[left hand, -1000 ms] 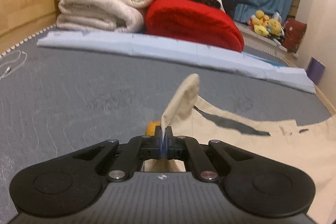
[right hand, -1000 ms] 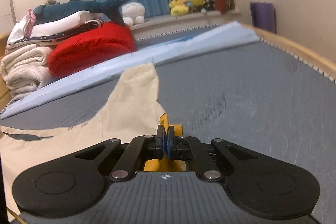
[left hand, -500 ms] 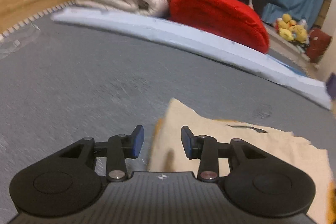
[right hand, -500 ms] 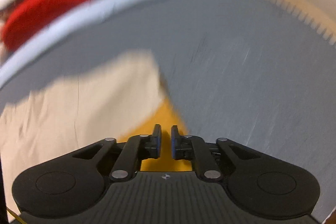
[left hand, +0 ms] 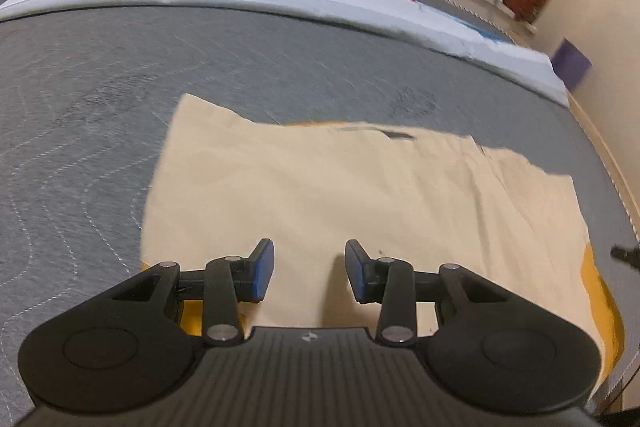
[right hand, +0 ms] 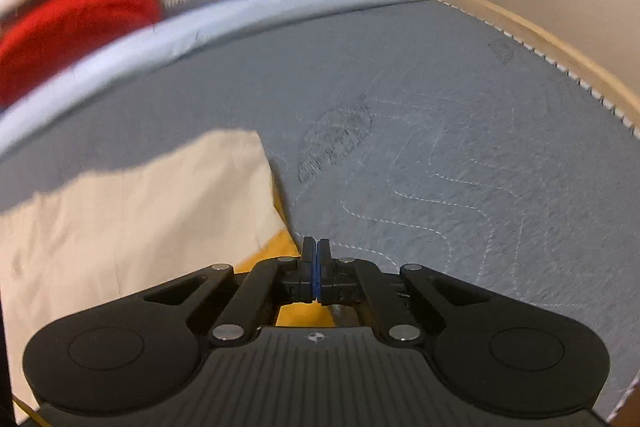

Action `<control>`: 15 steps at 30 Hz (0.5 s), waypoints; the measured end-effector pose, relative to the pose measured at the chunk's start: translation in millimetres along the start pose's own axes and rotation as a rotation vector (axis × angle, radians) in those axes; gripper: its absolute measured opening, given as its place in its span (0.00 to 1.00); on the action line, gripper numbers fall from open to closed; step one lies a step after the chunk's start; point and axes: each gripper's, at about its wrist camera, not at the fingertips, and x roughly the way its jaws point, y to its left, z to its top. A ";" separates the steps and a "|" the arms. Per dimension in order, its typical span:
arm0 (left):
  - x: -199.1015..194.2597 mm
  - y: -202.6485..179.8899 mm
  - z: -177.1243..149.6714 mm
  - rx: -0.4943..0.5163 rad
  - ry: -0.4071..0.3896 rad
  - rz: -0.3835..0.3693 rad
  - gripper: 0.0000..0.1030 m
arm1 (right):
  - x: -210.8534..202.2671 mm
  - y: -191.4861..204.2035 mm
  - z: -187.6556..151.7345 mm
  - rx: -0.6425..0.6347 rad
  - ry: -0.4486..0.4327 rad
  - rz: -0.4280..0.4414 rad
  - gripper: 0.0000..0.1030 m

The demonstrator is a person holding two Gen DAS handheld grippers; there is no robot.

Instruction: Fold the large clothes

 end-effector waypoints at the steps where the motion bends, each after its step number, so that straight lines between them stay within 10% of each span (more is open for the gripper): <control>1: 2.6 -1.6 -1.1 0.013 0.007 0.011 0.42 | -0.6 -0.4 0.7 0.007 -0.001 0.039 0.01; 7: 41.2 18.1 -7.4 0.009 0.064 0.190 0.43 | 17.7 16.9 -17.2 -0.129 0.194 0.157 0.12; 15: 29.8 27.0 1.0 -0.037 -0.029 0.346 0.41 | 30.7 6.1 -25.7 -0.177 0.244 -0.011 0.12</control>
